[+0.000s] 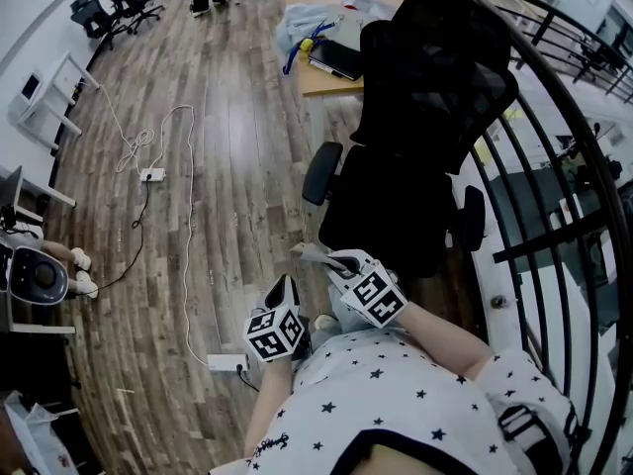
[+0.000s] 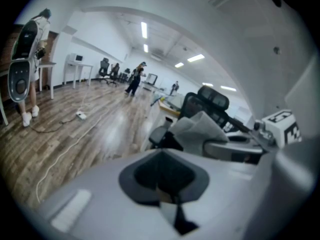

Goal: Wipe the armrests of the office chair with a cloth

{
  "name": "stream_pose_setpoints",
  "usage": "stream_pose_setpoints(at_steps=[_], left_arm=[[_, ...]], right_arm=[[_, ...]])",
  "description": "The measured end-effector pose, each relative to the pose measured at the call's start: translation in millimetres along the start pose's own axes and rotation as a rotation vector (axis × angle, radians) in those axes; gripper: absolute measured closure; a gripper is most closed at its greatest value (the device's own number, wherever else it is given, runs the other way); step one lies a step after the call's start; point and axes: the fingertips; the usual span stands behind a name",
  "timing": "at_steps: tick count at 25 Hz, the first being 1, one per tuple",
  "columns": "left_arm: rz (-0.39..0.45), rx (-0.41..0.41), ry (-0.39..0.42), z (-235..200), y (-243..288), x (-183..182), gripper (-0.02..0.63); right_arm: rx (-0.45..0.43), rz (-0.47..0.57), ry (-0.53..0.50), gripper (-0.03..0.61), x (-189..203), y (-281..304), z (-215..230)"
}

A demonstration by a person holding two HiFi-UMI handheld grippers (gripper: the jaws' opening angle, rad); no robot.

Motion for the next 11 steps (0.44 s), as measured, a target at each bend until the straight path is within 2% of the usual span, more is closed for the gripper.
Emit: stream_pose_setpoints(at_steps=[11], left_arm=[[0.003,0.001,-0.008,-3.2,-0.4,0.4,0.606]], right_arm=[[-0.003,-0.001,0.002,0.554,-0.3,4.2,0.5]])
Point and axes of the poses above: the fingertips, and each gripper's own axes: y forward along the fingers, z to its right, x out of its underside, and after that the axes turned 12 degrees about -z, right-handed
